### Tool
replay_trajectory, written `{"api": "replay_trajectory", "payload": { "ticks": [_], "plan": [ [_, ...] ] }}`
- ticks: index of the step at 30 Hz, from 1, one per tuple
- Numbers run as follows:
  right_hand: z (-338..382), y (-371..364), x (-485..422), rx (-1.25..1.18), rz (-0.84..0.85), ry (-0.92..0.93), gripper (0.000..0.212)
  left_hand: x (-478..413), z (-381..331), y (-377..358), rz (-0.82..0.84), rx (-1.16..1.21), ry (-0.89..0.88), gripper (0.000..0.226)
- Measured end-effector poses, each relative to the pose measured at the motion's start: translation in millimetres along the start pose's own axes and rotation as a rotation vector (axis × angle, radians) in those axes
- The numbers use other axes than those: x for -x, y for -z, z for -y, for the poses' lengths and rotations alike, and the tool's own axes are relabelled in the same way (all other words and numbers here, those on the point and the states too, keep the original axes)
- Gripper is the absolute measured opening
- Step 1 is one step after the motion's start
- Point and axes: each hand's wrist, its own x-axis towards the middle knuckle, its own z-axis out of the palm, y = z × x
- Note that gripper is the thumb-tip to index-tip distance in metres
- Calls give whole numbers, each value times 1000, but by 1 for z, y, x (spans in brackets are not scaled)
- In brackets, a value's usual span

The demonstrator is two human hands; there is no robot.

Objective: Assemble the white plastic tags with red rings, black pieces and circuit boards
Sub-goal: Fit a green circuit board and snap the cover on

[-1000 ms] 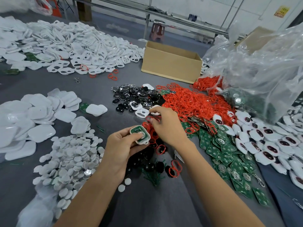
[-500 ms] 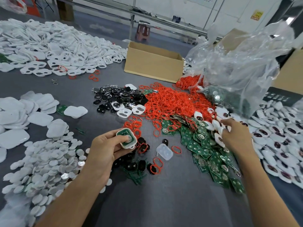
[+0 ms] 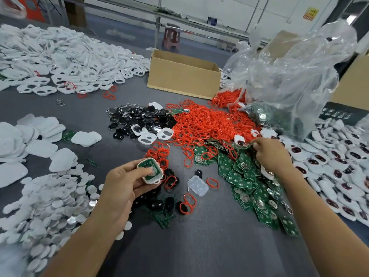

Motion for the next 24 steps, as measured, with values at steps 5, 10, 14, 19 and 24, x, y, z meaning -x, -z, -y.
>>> {"api": "replay_trajectory", "payload": {
  "ticks": [5,10,14,19,24],
  "plan": [
    [-9,5,6,-264,-93,-65,22,0,0,-1,-1,1,1,16],
    [-2,12,24,-128,-4,41,16,0,-1,-2,-5,2,4,16],
    [14,15,44,50,32,32,25,-1,-1,-2,-8,5,11,16],
    [51,15,76,-82,-42,184,31,0,-3,-1,-14,16,-6,17],
    [93,12,126,-290,91,456,34,-1,-9,3,-24,58,-33,16]
  ]
}}
